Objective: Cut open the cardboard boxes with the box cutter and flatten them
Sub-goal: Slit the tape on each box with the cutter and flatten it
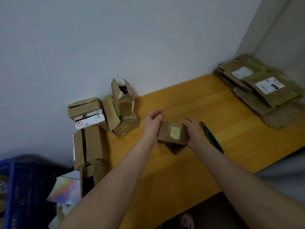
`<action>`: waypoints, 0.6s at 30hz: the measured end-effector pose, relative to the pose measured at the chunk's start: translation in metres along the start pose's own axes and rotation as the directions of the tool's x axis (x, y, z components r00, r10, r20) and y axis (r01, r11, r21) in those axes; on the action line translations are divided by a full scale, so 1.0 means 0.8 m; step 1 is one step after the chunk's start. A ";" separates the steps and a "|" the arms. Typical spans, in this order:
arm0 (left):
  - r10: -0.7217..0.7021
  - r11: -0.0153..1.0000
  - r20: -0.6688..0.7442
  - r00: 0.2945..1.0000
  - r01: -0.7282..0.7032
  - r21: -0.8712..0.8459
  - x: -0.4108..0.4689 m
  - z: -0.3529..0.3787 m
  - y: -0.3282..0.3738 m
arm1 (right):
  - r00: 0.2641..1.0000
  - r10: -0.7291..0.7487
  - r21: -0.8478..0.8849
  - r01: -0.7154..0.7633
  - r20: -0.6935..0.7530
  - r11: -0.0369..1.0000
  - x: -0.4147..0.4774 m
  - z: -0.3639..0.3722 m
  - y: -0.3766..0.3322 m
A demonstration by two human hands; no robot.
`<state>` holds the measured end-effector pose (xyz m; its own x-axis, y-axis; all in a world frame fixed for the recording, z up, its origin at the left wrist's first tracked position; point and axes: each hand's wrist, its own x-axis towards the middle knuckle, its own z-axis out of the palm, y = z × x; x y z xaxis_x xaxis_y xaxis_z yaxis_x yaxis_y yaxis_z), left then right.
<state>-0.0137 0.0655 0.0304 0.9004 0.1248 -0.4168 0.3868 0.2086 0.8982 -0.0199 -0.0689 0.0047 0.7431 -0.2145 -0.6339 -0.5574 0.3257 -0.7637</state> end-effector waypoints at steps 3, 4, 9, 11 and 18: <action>0.065 0.995 0.004 0.998 -0.066 0.069 0.001 0.016 -0.003 | 0.998 -0.070 0.024 0.070 -0.005 0.997 0.005 -0.010 -0.002; 0.065 0.995 -0.001 0.998 -0.065 0.079 0.002 0.019 -0.009 | 0.994 -0.105 -0.012 0.105 0.006 0.994 0.008 -0.013 -0.001; -0.071 0.918 -0.034 0.997 0.079 0.390 0.013 0.010 -0.062 | 0.987 -0.120 -0.383 0.151 0.103 0.911 0.008 -0.021 0.020; -0.109 0.835 -0.011 0.994 0.097 0.542 0.019 0.006 -0.074 | 0.991 -0.060 -0.451 0.110 0.124 0.886 0.011 -0.023 0.041; -0.032 0.258 -0.005 0.999 0.013 0.966 0.013 0.018 -0.106 | 0.987 -0.154 -0.793 0.137 0.056 0.594 0.054 -0.053 0.068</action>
<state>-0.0344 0.0354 -0.0484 0.8864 0.1230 -0.4462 0.3040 -0.8816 0.3610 -0.0341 -0.0997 -0.0696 0.8394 -0.2102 -0.5012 -0.5224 -0.5662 -0.6376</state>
